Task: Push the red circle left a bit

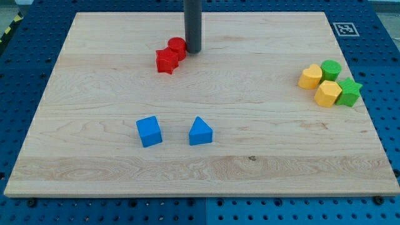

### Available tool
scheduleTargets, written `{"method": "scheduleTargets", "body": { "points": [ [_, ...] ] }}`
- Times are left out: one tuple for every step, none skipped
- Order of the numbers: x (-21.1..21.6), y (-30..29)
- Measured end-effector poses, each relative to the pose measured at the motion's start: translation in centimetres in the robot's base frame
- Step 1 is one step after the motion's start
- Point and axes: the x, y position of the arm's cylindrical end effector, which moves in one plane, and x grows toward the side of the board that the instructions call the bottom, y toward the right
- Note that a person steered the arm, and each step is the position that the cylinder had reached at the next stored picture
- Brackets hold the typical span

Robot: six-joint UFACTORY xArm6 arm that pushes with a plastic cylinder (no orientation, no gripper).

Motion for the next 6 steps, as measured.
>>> {"method": "scheduleTargets", "body": {
  "points": [
    [-2.2,-0.4],
    [-1.3,1.5],
    [-0.4,1.5],
    [1.4,1.5],
    [1.9,1.5],
    [2.6,0.7]
  ]
}}
